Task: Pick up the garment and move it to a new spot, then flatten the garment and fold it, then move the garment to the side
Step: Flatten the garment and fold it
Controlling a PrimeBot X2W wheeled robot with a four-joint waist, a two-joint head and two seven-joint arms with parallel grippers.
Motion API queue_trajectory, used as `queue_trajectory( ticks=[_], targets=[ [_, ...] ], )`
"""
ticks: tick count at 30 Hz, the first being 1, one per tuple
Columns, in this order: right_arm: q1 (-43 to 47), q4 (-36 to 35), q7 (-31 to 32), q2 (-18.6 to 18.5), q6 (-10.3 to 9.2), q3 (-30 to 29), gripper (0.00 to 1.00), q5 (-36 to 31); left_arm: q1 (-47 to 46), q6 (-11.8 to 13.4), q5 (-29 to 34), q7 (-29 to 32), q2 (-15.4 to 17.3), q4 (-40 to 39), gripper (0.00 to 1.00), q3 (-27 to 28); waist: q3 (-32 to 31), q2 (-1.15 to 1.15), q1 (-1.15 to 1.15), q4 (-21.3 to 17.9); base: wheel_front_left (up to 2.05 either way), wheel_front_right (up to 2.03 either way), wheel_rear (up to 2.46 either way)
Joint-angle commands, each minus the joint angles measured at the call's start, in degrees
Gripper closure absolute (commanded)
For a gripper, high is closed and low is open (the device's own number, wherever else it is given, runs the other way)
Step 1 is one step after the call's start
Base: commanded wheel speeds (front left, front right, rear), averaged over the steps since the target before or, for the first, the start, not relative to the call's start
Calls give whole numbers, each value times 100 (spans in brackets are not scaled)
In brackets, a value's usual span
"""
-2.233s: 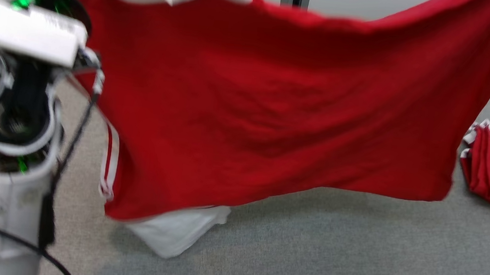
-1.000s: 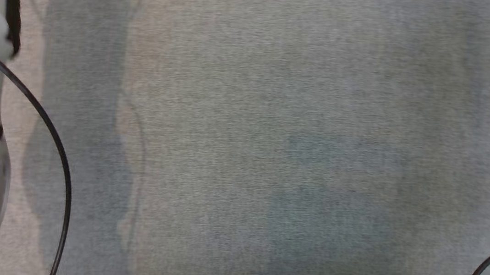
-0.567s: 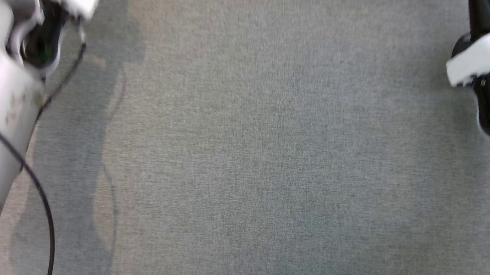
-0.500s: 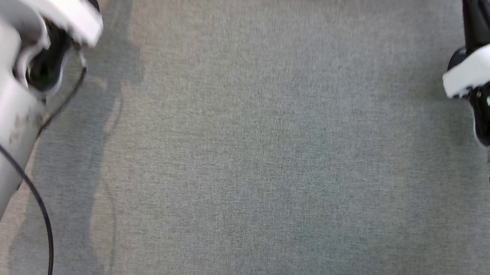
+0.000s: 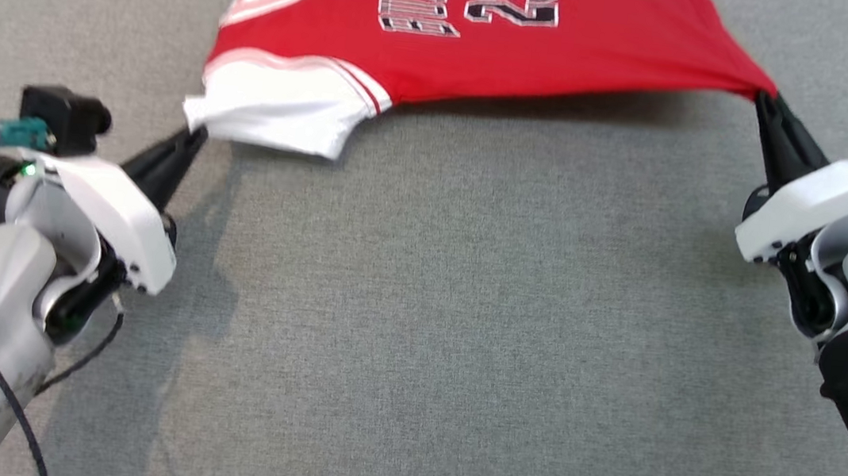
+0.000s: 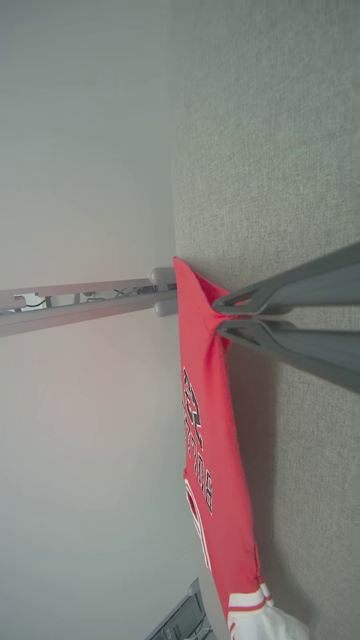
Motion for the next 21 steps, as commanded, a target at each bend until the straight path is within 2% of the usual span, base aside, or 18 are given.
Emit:
queue_trajectory(
  ticks=[1, 8, 21],
  targets=[
    [100, 63, -40, -49, -5, 24, 100, 48, 93, -7, -36, 31, 72, -72, 100, -57, -113, 0, 0, 1, 0, 0, 0],
    [402, 306, 85, -37, -5, 429, 100, 414, 525, -7, -264, 253, 506, -573, 100, -534, -502, 0, 0, -40, 0, 0, 0],
    [939, 192, 1062, -546, -5, 1277, 100, 1267, 1127, -7, -557, 796, 1365, -1739, 100, -1539, -1073, 0, 0, -207, 0, 0, 0]
  ],
)
